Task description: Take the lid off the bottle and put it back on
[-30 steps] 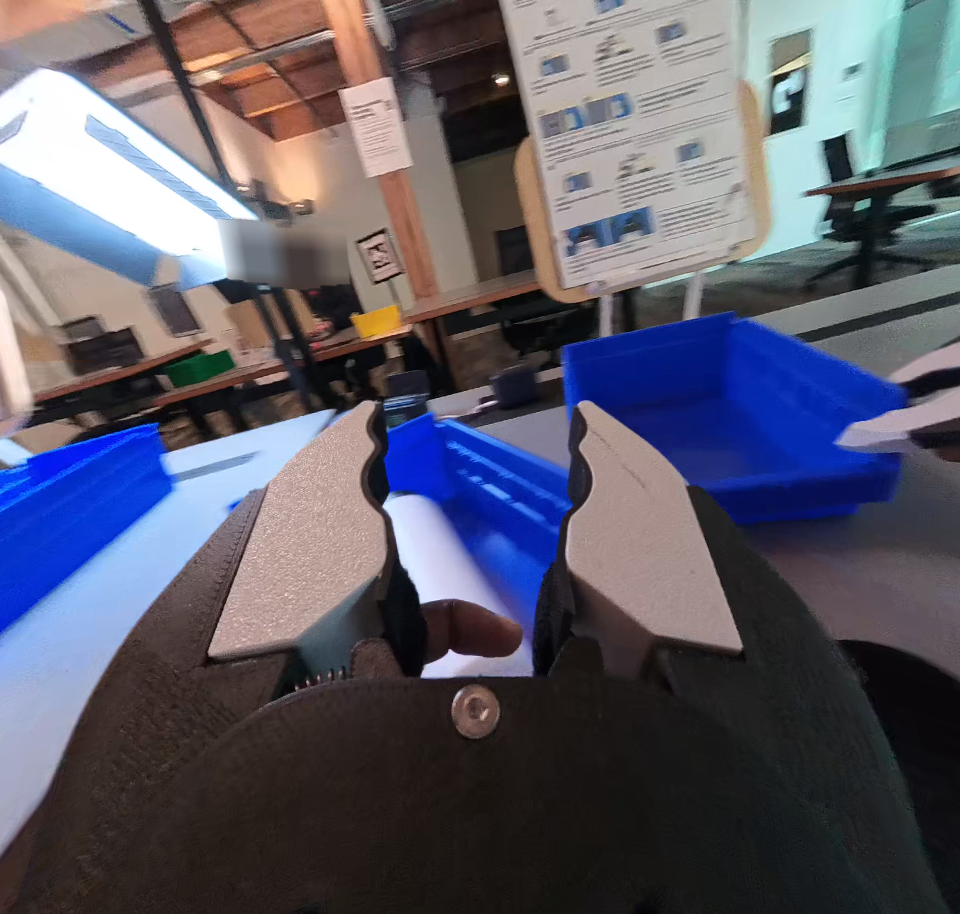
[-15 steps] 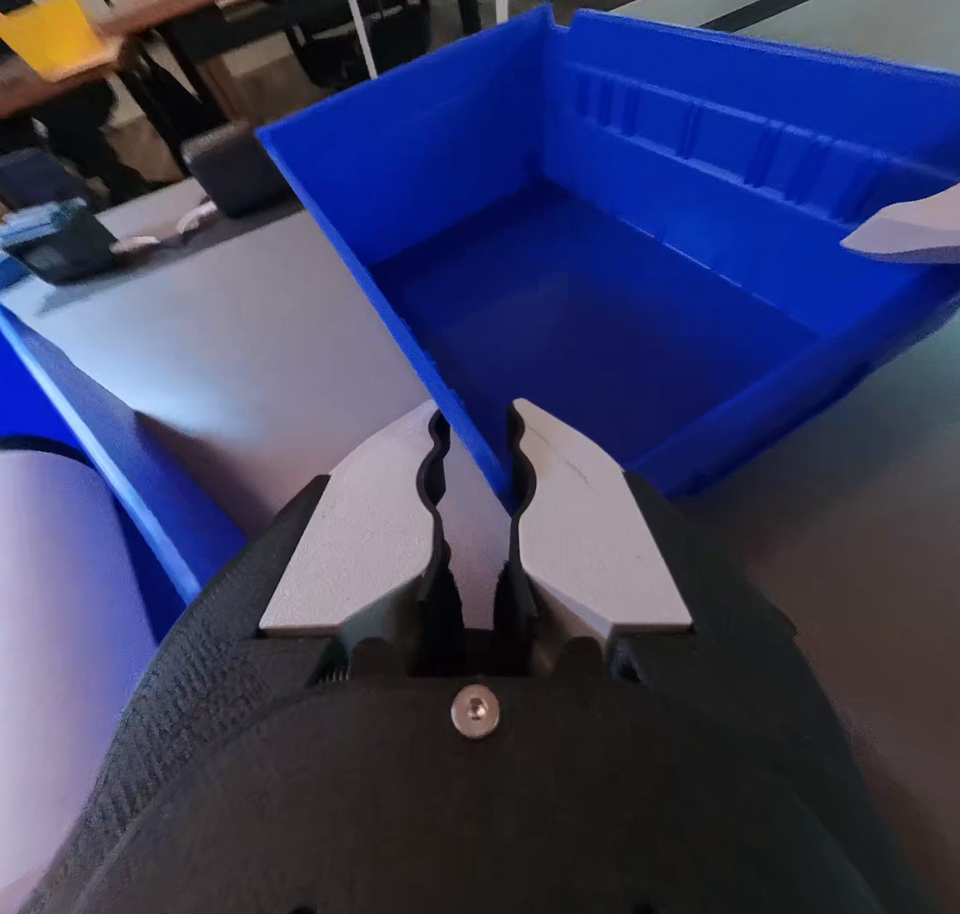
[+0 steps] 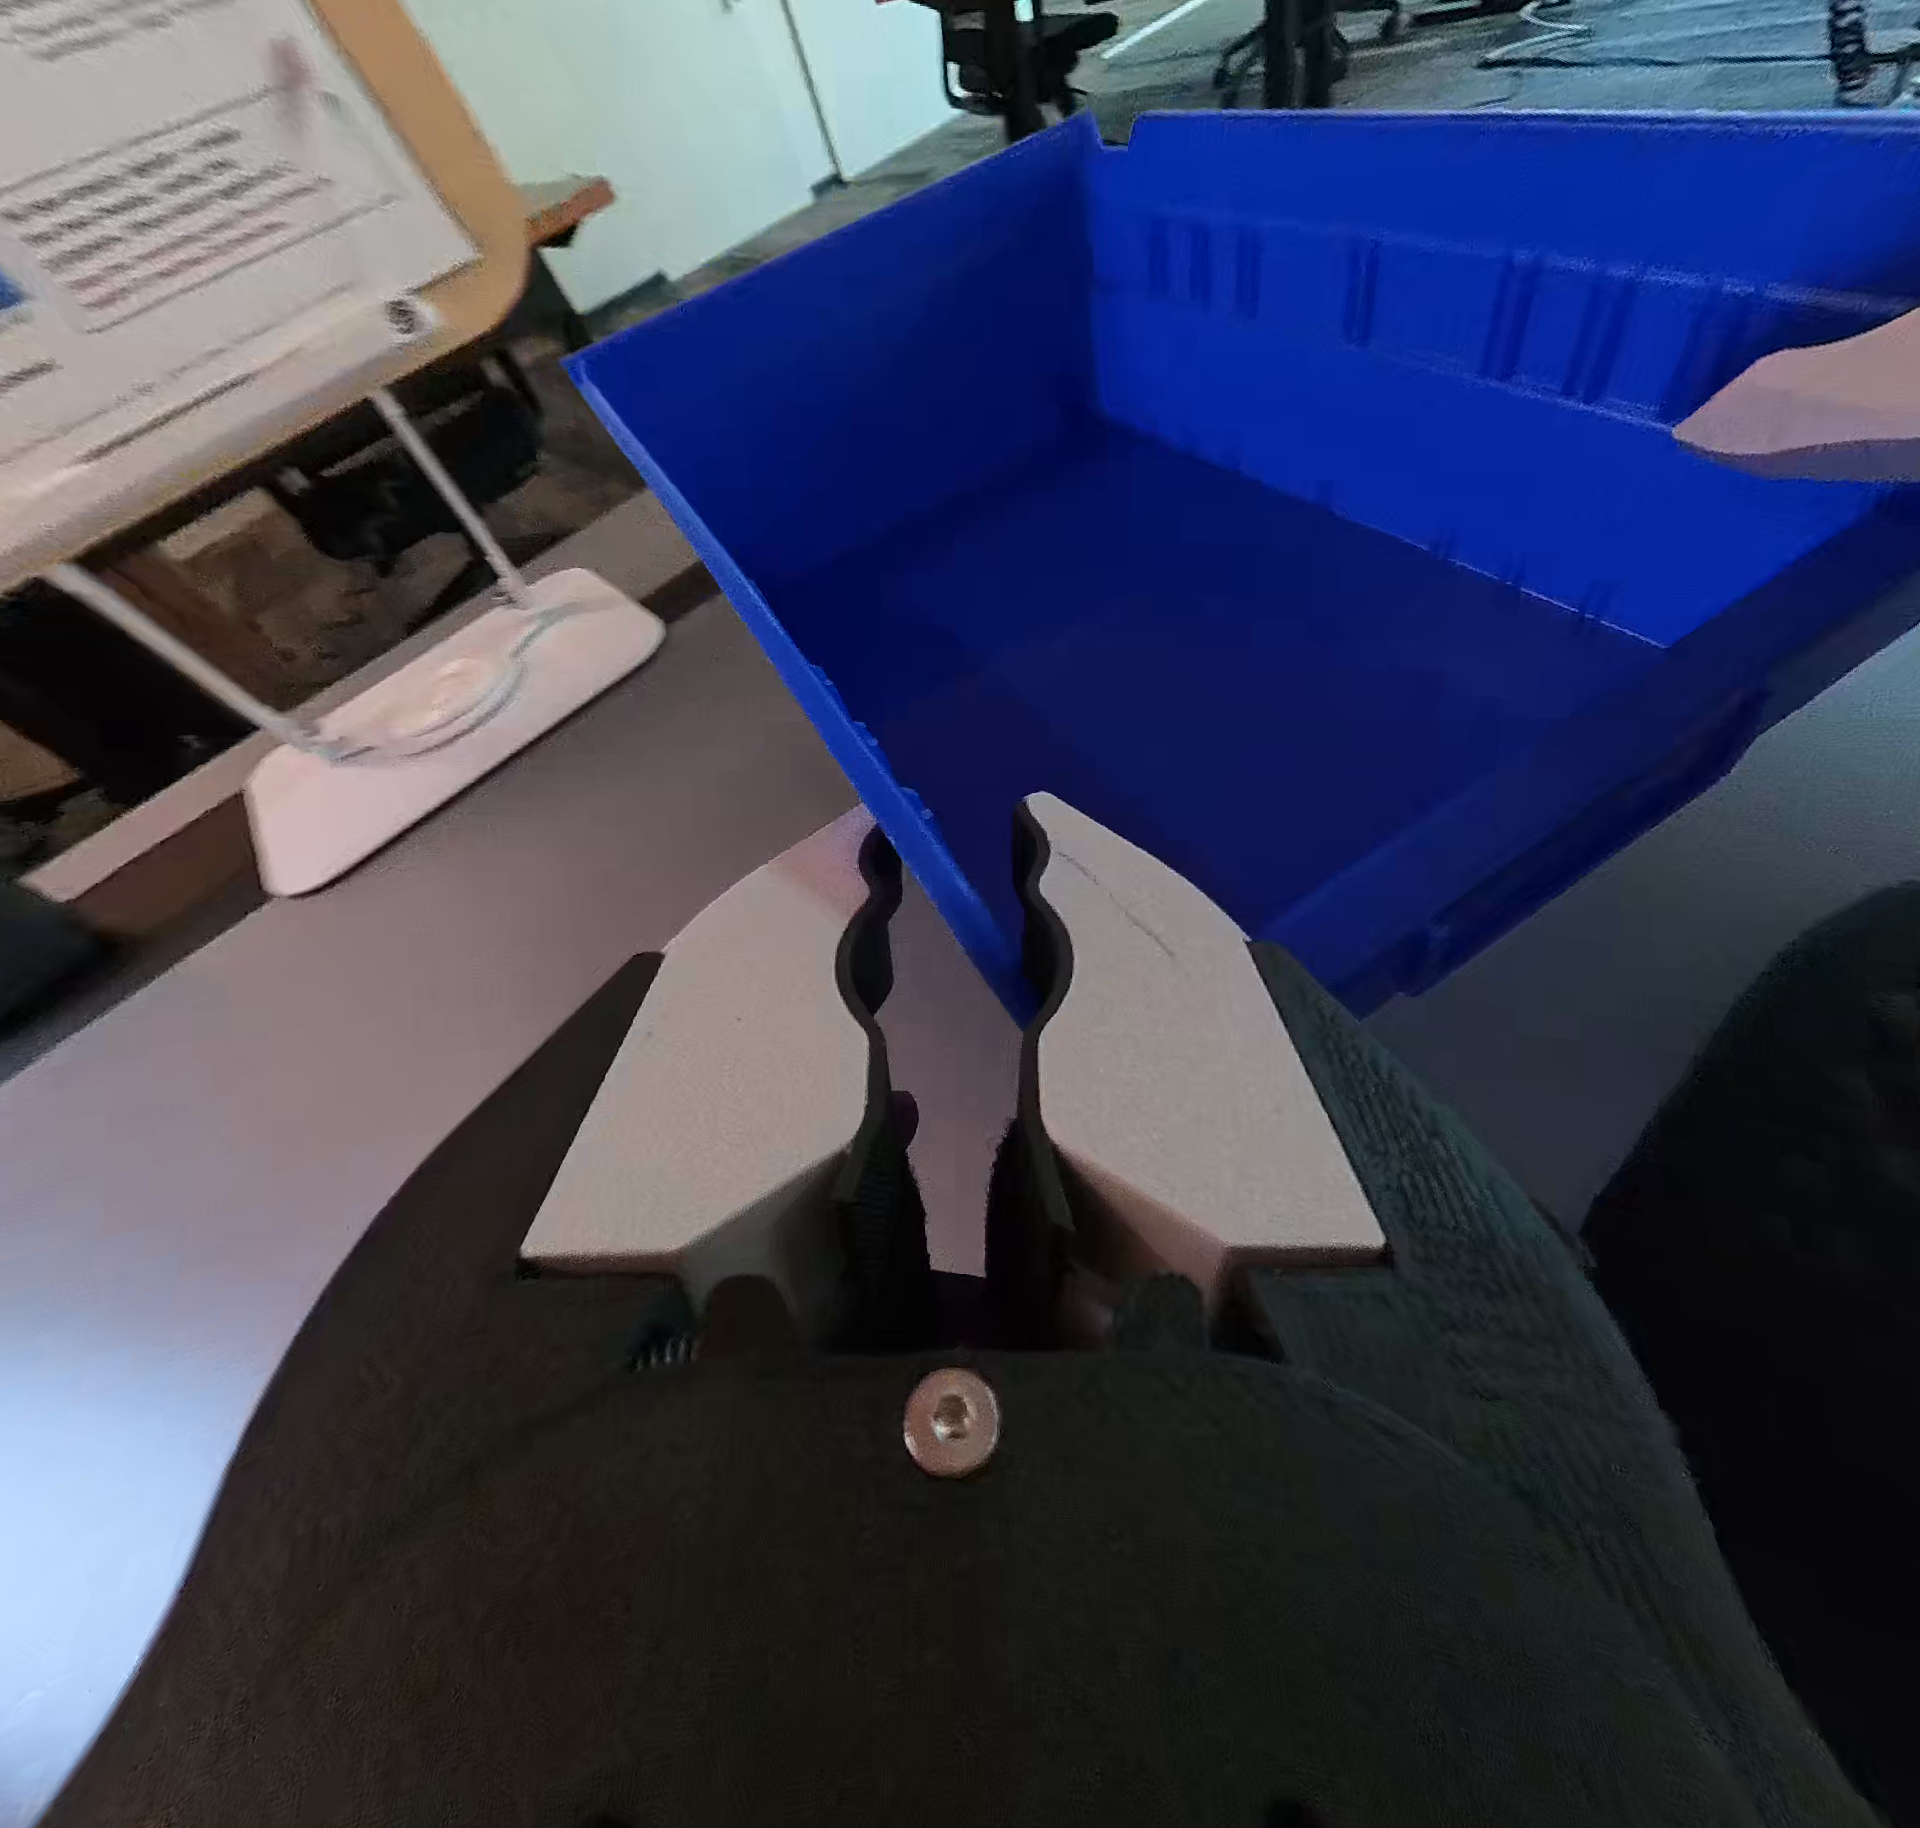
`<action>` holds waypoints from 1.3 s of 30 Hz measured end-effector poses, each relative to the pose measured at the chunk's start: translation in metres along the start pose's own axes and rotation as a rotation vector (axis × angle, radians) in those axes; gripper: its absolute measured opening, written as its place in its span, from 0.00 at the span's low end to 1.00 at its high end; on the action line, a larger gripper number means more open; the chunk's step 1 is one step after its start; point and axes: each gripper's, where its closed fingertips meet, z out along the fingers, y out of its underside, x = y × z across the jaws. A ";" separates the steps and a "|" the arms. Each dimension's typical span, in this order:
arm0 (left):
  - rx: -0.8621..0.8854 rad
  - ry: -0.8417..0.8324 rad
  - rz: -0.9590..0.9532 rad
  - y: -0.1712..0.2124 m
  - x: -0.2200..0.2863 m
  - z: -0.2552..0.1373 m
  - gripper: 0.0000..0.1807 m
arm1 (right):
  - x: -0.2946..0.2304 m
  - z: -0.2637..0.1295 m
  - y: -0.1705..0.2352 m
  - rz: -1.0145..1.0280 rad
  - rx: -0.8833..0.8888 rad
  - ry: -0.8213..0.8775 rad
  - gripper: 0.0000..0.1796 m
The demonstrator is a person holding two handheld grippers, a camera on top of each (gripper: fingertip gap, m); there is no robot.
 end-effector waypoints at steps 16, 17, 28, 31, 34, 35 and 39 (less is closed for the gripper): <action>-0.096 0.055 0.067 0.002 0.013 0.005 0.48 | 0.061 -0.004 0.055 0.258 0.025 0.041 0.21; -0.043 0.008 0.040 -0.004 -0.007 -0.015 0.48 | 0.063 -0.009 0.045 0.280 0.062 0.046 0.25; -0.204 -0.662 -0.050 0.119 -0.208 -0.211 0.45 | -0.124 0.017 -0.050 0.059 0.134 -0.391 0.46; -0.233 -0.540 -0.153 0.148 -0.201 -0.193 0.30 | -0.141 0.037 -0.036 -0.024 0.022 -0.335 0.37; -0.213 -0.486 -0.107 0.150 -0.194 -0.178 0.16 | -0.132 0.044 -0.019 -0.152 -0.068 -0.249 0.25; -0.227 -0.492 -0.053 0.150 -0.196 -0.178 0.16 | -0.129 0.044 -0.015 -0.138 -0.093 -0.244 0.22; -0.231 -0.419 0.017 0.153 -0.198 -0.184 0.15 | -0.101 0.044 0.002 -0.109 -0.164 -0.199 0.12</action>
